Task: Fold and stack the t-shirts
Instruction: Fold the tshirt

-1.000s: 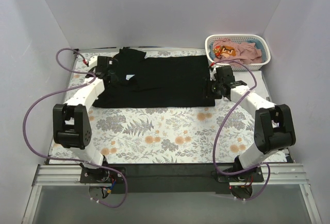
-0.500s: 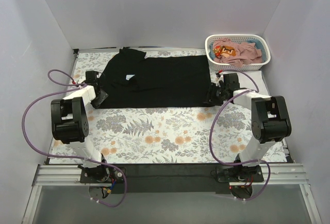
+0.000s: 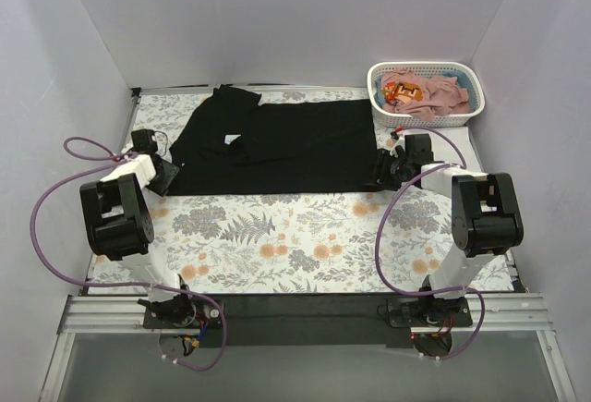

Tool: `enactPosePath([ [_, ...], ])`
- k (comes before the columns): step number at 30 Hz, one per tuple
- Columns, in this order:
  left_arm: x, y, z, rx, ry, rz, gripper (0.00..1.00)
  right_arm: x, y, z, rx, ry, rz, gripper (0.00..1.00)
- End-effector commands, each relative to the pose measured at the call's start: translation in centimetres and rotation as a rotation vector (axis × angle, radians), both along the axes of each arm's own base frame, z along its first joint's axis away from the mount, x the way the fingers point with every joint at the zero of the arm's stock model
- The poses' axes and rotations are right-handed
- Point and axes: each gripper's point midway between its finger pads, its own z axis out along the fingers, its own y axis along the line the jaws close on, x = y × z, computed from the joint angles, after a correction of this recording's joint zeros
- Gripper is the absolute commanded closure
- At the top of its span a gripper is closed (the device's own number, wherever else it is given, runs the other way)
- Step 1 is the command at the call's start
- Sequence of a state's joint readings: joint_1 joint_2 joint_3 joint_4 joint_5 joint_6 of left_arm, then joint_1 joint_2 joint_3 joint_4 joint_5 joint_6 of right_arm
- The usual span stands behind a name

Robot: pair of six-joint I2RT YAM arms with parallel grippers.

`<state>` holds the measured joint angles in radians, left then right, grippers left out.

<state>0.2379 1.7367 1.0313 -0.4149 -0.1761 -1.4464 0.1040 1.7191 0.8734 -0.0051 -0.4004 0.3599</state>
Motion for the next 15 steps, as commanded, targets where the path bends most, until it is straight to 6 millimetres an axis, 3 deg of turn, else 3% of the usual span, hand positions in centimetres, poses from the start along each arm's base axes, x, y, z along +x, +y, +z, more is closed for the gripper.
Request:
enactPosePath([
  [1,0.7,1.9,0.2,0.016,0.006,0.029,0.55,-4.1,-2.7,-4.3,-0.142,0.174,-0.018,0.45],
  [6,1.7,2.9,2.5,0.039,-0.043,0.052,0.51,-4.1,-2.7,-4.1,-0.149,0.173,-0.009,0.45],
  [11,1.1,4.7,5.0,0.076,-0.055,0.125,0.46,-3.6,-2.6,-2.8,-0.151,0.132,0.000,0.46],
  [15,0.9,4.0,7.3,0.065,-0.096,0.097,0.43,-2.6,-2.2,-0.9,-0.165,0.078,0.013,0.46],
])
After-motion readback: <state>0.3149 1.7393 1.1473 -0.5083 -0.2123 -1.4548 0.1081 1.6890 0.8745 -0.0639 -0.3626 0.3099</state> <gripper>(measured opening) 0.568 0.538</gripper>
